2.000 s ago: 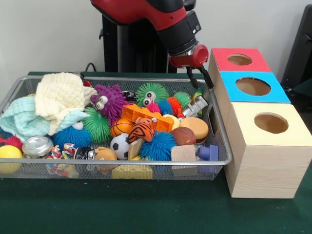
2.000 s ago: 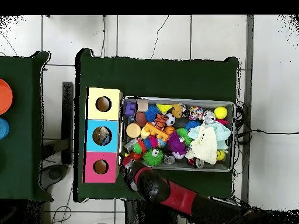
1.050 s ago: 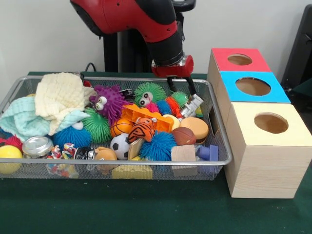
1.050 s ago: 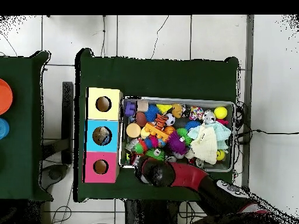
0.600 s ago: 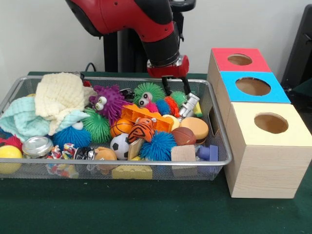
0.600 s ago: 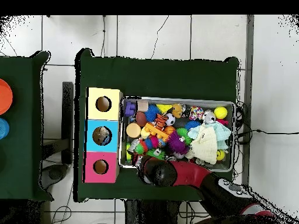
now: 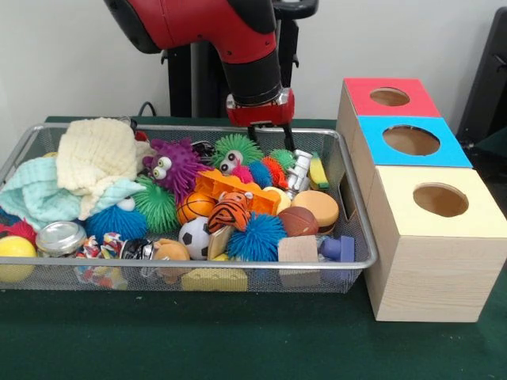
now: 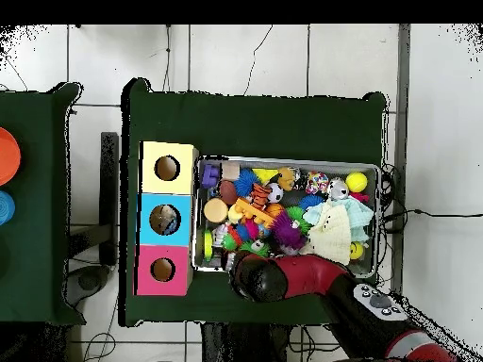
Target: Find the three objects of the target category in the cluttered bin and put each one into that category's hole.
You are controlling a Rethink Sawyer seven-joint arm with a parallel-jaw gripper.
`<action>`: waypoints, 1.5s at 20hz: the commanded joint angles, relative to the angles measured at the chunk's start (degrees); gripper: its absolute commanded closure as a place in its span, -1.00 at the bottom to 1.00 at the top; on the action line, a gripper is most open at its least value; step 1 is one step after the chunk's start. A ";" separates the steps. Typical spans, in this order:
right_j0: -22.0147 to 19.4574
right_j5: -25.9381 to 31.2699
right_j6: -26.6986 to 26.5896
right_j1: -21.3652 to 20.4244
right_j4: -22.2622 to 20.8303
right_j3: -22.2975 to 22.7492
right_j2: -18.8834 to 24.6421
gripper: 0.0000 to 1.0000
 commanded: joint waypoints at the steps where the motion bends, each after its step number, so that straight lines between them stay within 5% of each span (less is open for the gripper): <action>1: 0.19 -8.35 -9.14 -3.90 -13.93 -15.69 2.07 -1.00; 3: 2.13 -11.80 -6.17 -4.86 -17.06 -16.41 0.24 -1.00; 7: -1.55 -9.00 -8.58 -4.53 -21.47 -16.07 6.02 -1.00; 11: 0.48 -10.97 -4.00 -5.54 -24.34 -16.47 3.54 -1.00; 23: 1.68 -9.31 -0.36 -6.83 -25.00 -16.97 1.91 -1.00; 25: 0.55 -7.73 -1.86 -7.13 -24.84 -16.53 3.49 -1.00; 30: -6.05 4.03 -15.15 -6.21 -21.28 -15.80 13.30 -1.00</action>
